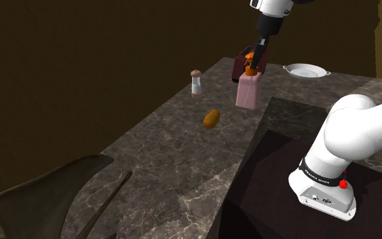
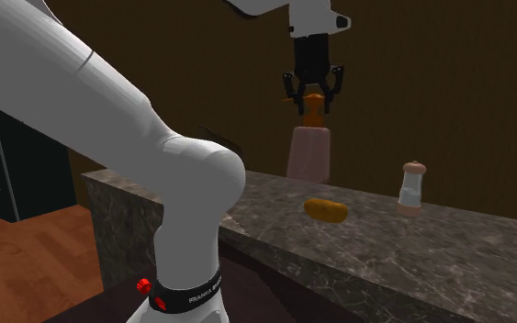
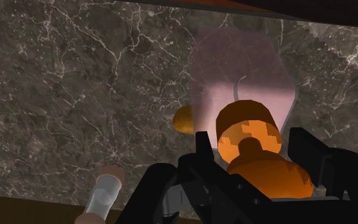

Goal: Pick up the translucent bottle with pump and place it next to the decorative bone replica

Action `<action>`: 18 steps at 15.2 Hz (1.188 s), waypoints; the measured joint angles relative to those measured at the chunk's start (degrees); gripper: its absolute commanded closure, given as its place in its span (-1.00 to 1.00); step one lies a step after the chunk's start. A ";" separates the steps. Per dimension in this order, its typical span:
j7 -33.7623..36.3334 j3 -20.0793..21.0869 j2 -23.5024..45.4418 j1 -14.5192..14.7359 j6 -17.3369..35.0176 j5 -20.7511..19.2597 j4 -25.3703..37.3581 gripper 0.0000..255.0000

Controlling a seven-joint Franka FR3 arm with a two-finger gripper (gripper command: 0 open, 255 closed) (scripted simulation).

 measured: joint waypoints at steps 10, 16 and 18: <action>-0.10 0.45 2.41 0.34 -6.62 0.53 9.02 1.00; -0.34 0.53 4.27 0.48 -10.89 0.73 15.16 1.00; -0.35 0.60 5.05 0.56 -12.17 0.84 17.22 1.00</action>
